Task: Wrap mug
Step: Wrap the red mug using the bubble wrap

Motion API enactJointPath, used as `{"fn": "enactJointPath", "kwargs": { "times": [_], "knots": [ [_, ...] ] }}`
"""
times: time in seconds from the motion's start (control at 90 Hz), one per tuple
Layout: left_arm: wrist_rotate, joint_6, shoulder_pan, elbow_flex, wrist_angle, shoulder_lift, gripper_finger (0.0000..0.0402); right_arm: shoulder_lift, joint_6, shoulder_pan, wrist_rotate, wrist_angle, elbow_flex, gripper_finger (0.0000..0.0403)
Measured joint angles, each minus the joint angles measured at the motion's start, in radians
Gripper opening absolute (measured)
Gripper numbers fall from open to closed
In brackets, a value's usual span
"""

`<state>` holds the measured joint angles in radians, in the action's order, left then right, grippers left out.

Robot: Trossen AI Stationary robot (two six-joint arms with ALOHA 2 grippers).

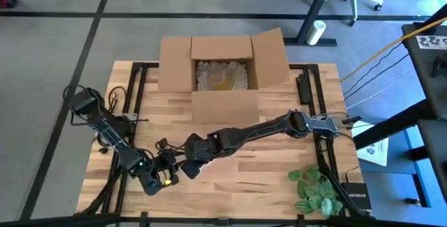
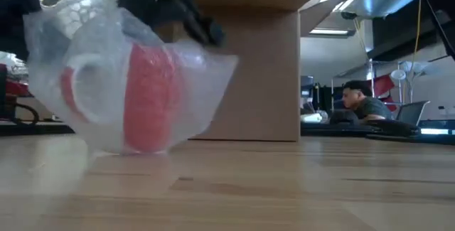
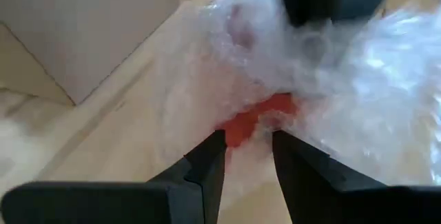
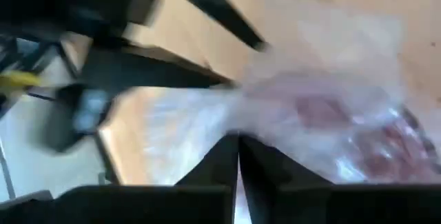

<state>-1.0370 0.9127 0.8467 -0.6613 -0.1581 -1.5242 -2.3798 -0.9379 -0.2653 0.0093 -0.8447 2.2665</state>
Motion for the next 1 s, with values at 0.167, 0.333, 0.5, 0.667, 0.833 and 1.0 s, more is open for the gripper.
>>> {"fn": "enactJointPath", "kwargs": {
  "times": [0.167, 0.333, 0.5, 0.667, 0.833, 1.0],
  "knots": [
    [0.034, -0.018, -0.031, 0.000, 0.004, 0.000, 0.0105, 0.000, 0.022, -0.005, 0.042, -0.110, 0.089, 0.0000],
    [0.045, -0.025, -0.029, 0.000, 0.021, 0.000, 0.0105, 0.001, 0.081, 0.002, 0.078, -0.197, 0.084, 0.0000],
    [0.046, -0.005, 0.000, 0.000, 0.018, 0.016, 0.0105, -0.020, 0.119, 0.022, 0.078, -0.245, 0.047, 0.0000],
    [0.012, -0.013, 0.046, 0.000, 0.013, 0.091, 0.0105, -0.050, 0.158, 0.032, 0.040, -0.183, 0.024, 0.0000],
    [-0.031, -0.056, 0.104, 0.000, 0.026, 0.178, 0.0105, -0.098, 0.179, 0.038, -0.035, -0.137, 0.016, 0.0000],
    [-0.031, -0.130, 0.126, -0.001, 0.103, 0.176, 0.0105, -0.105, 0.187, 0.037, -0.046, -0.071, 0.022, 0.0000]
  ]
}}
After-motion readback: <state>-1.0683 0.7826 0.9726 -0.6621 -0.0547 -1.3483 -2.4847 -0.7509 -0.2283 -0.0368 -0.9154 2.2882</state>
